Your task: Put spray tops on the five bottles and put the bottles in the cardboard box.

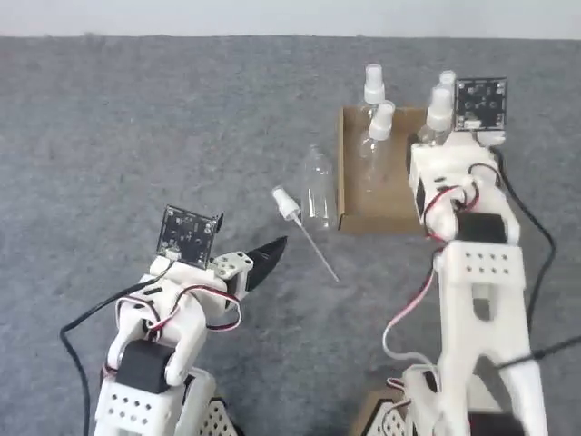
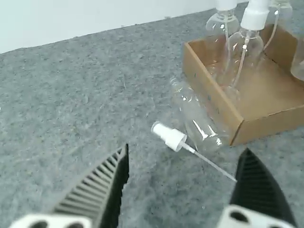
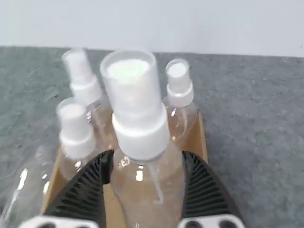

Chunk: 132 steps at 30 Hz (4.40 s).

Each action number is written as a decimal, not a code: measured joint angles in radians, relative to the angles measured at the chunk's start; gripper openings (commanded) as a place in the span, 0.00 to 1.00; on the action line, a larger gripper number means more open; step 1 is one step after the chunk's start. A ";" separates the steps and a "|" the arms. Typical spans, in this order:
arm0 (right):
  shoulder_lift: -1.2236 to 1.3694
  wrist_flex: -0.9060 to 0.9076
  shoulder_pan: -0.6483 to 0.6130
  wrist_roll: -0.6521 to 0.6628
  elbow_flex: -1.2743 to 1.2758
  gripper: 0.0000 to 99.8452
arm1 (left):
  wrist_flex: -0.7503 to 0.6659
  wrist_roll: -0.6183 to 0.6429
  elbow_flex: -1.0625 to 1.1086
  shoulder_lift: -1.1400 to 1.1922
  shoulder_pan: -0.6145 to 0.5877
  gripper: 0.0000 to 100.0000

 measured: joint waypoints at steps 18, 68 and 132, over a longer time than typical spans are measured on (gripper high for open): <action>0.442 -0.548 0.069 -0.066 0.003 0.01 | 0.000 0.000 0.000 -0.002 0.000 0.34; 0.606 -0.709 0.068 -0.074 0.003 0.17 | 0.000 0.000 0.012 0.000 0.000 0.34; -0.226 0.282 -0.531 0.006 0.003 0.32 | -0.052 0.000 -0.006 -0.003 -0.227 0.28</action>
